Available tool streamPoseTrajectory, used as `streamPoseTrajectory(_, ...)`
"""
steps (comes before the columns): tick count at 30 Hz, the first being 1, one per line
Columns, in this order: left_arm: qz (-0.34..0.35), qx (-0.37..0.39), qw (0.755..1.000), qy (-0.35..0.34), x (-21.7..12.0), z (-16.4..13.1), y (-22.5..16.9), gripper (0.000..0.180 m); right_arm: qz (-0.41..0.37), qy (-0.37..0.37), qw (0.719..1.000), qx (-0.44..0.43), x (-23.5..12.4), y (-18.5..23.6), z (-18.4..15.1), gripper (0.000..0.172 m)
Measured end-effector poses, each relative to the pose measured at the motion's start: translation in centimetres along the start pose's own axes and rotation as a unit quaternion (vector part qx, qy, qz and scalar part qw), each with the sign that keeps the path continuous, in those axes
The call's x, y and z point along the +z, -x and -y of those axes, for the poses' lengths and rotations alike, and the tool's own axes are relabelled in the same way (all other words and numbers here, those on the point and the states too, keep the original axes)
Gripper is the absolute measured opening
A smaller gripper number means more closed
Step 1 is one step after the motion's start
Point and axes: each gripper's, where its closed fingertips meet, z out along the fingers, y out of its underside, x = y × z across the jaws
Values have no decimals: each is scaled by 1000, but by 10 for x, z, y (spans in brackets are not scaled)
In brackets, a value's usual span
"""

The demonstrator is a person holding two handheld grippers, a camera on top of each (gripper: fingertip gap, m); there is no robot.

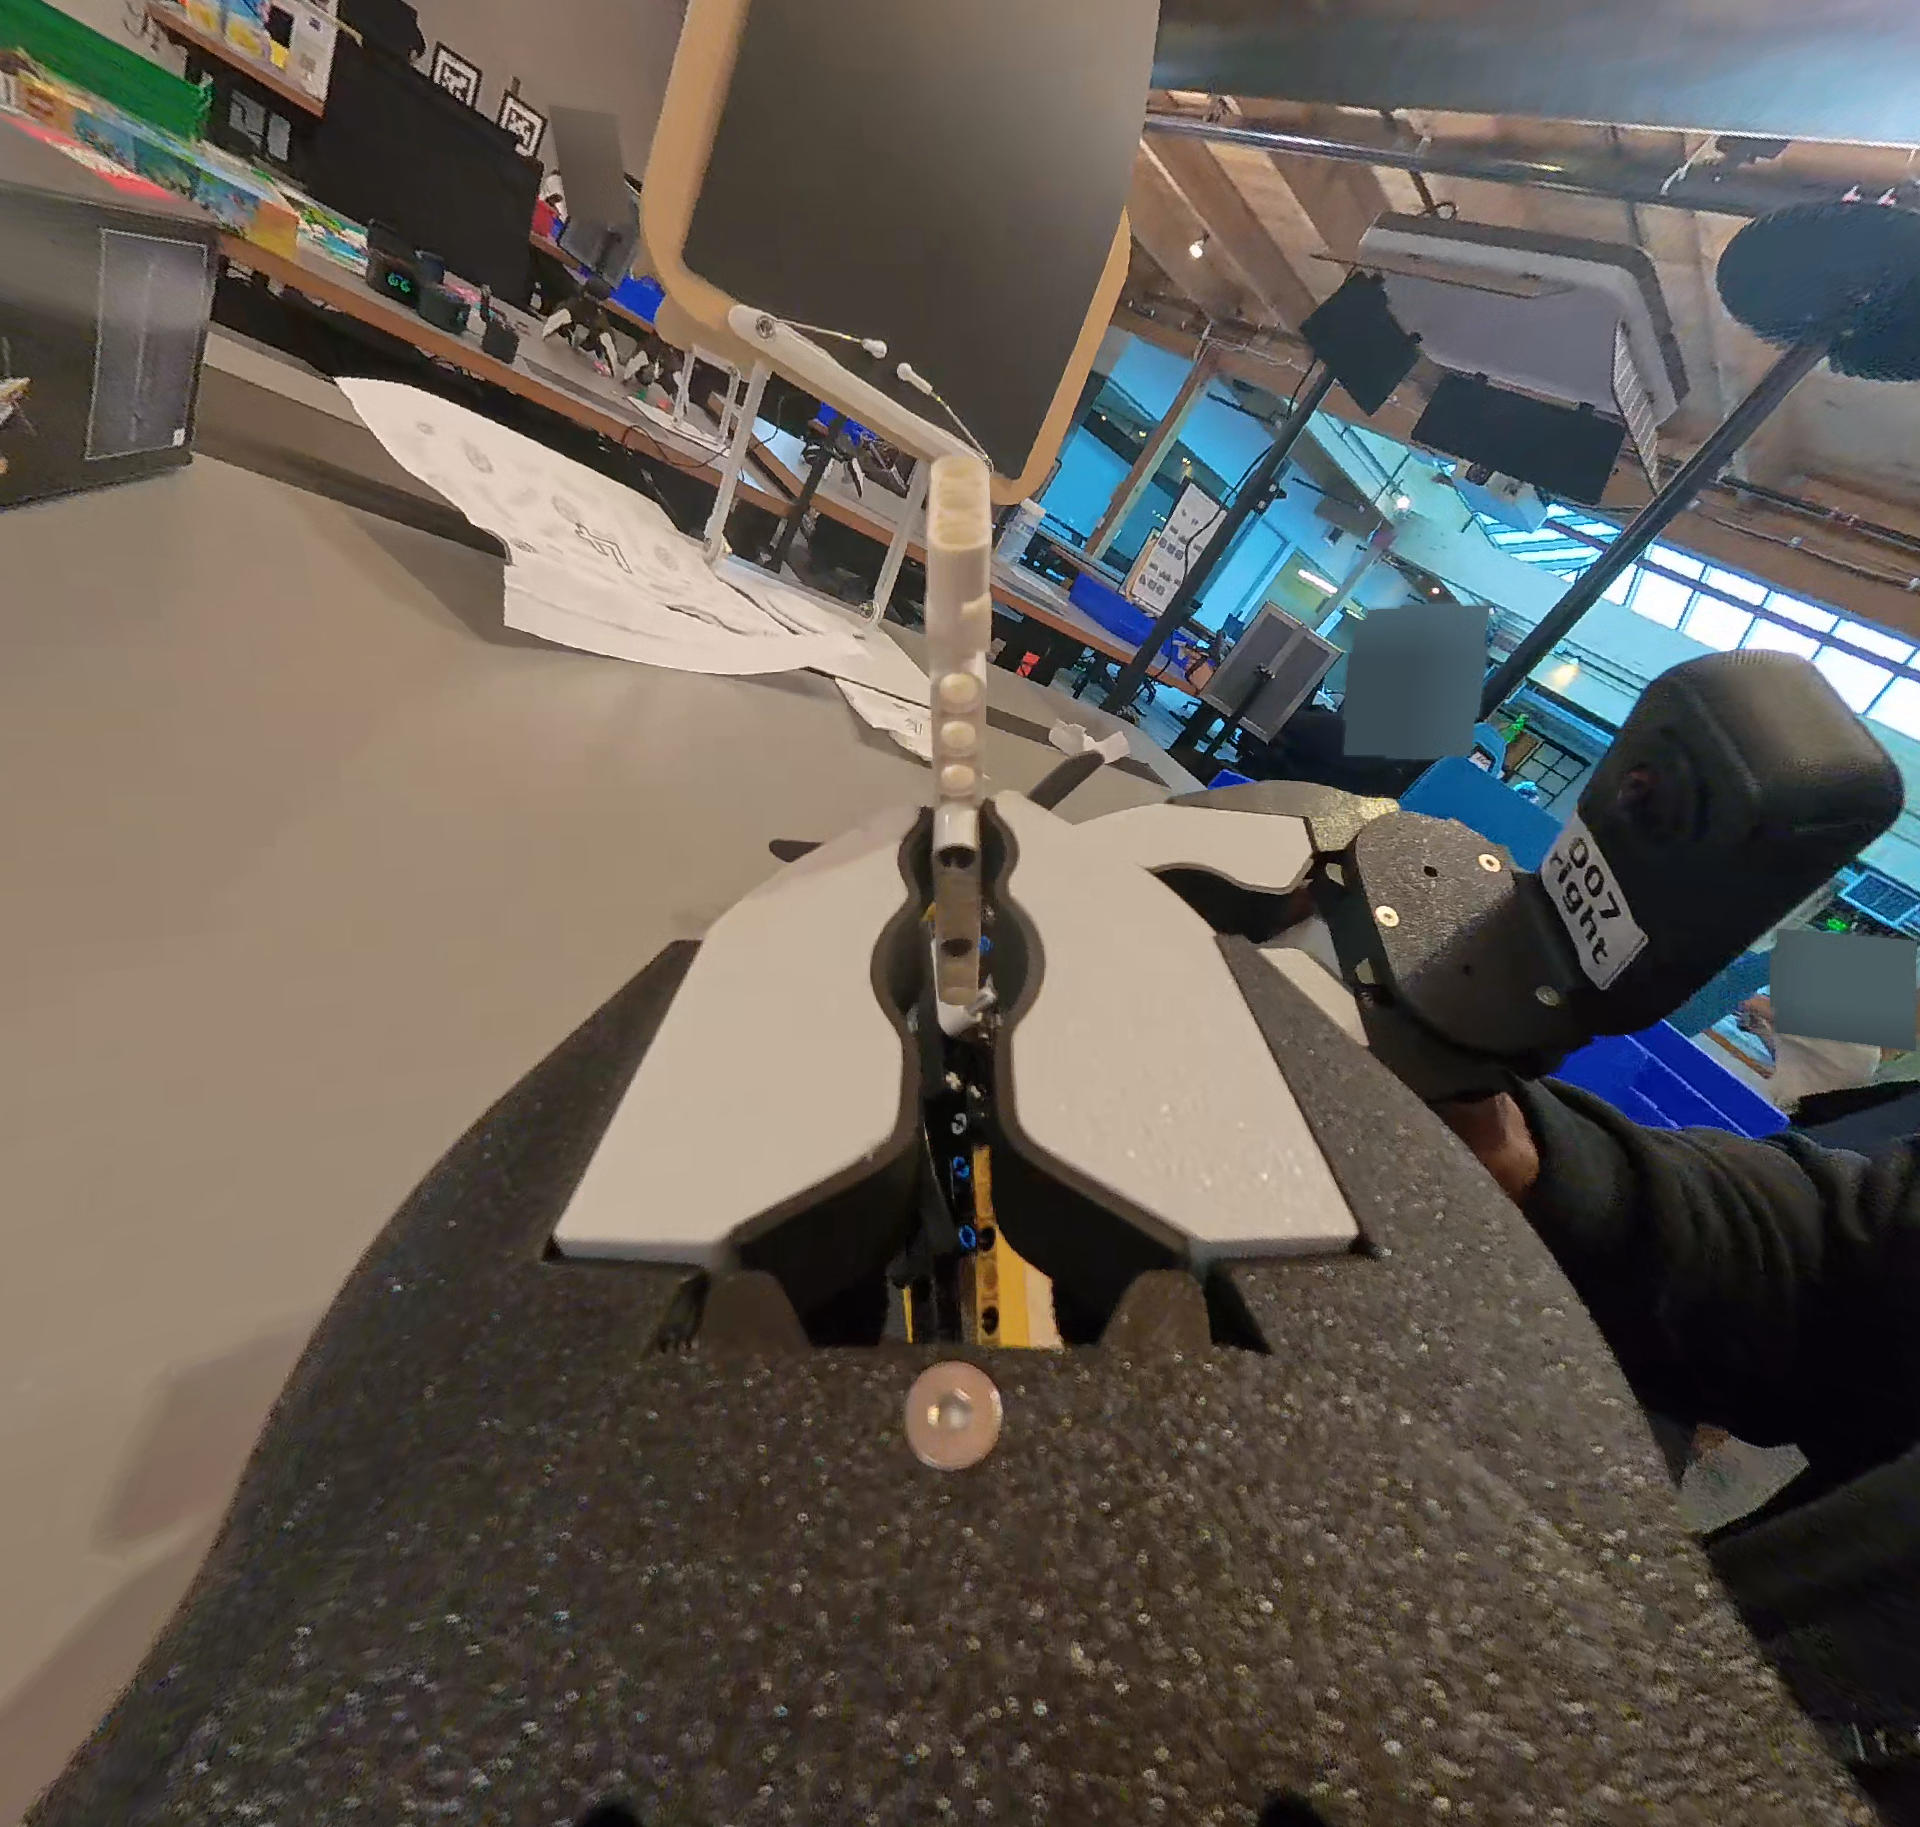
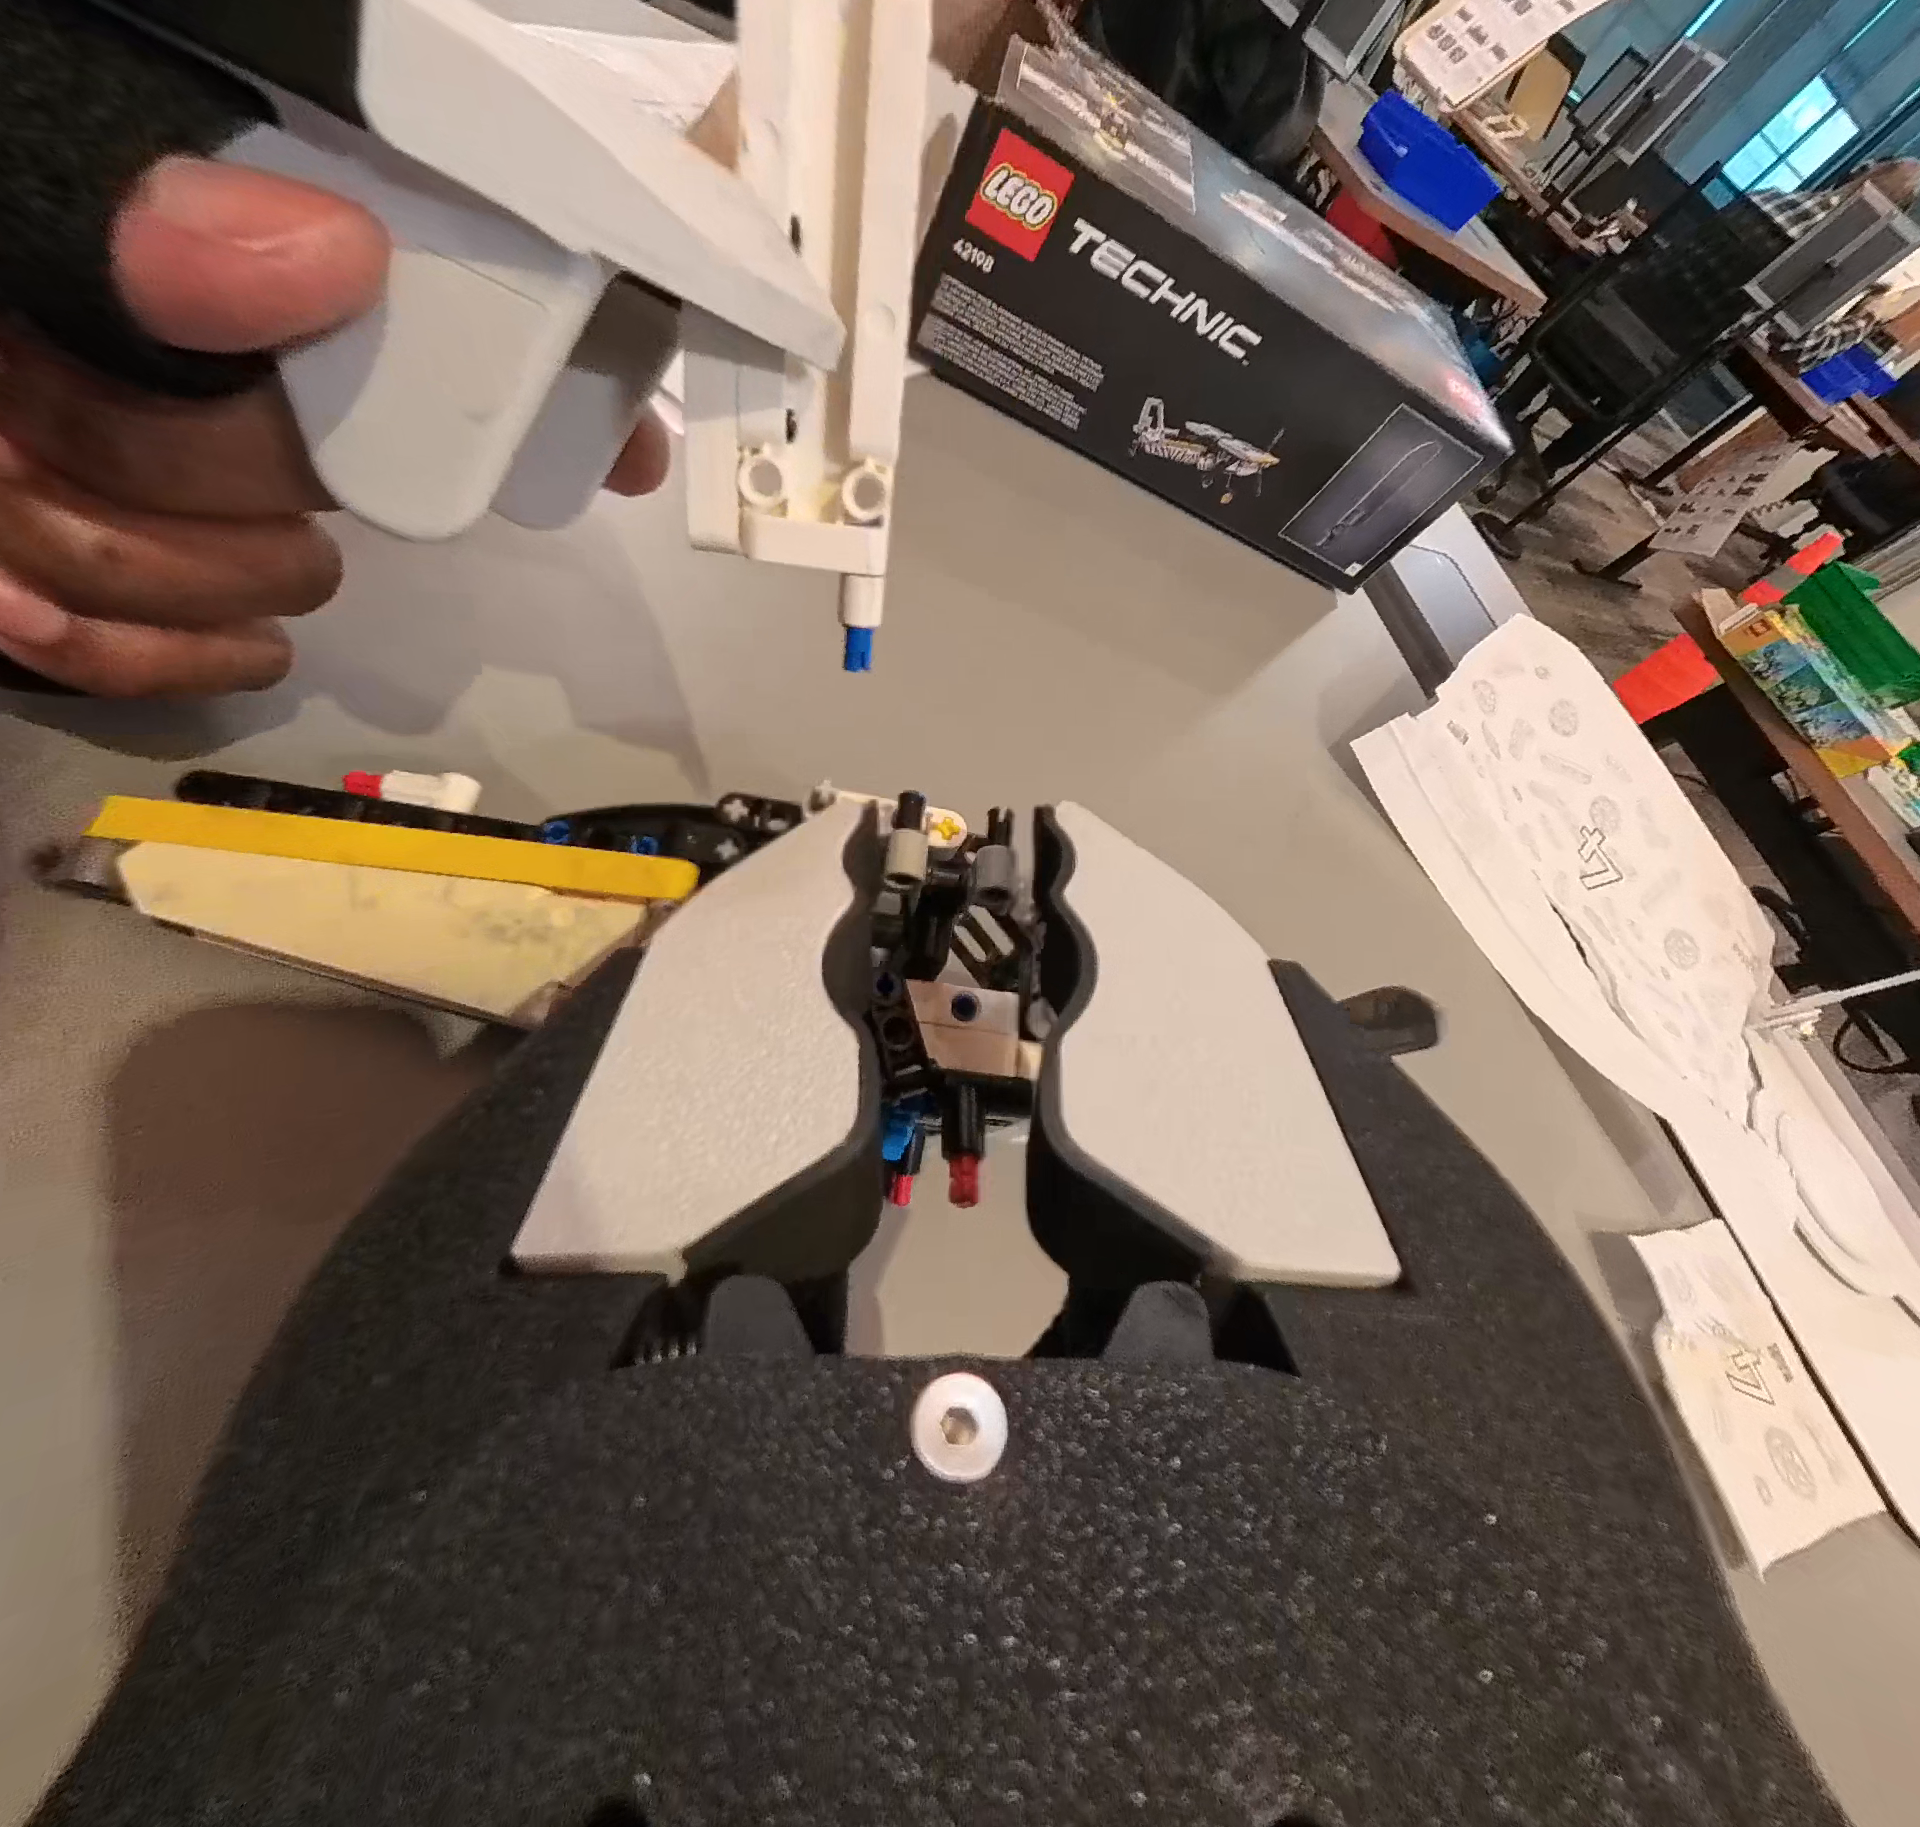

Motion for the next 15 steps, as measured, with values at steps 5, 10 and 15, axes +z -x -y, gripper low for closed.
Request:
streamPoseTrajectory(5,-18,10,1000,-1,-7,1,-8,9,-19,-42,999,-8,-20,-9,18,39)
streamPoseTrajectory(10,-29,17,999,-1,-16,4,-16,9,1,6,1000,12,-47,5,-13,31)
streamPoseTrajectory(15,-46,18,999,-1,-20,2,-23,9,27,67,997,25,-39,33,-43,30)
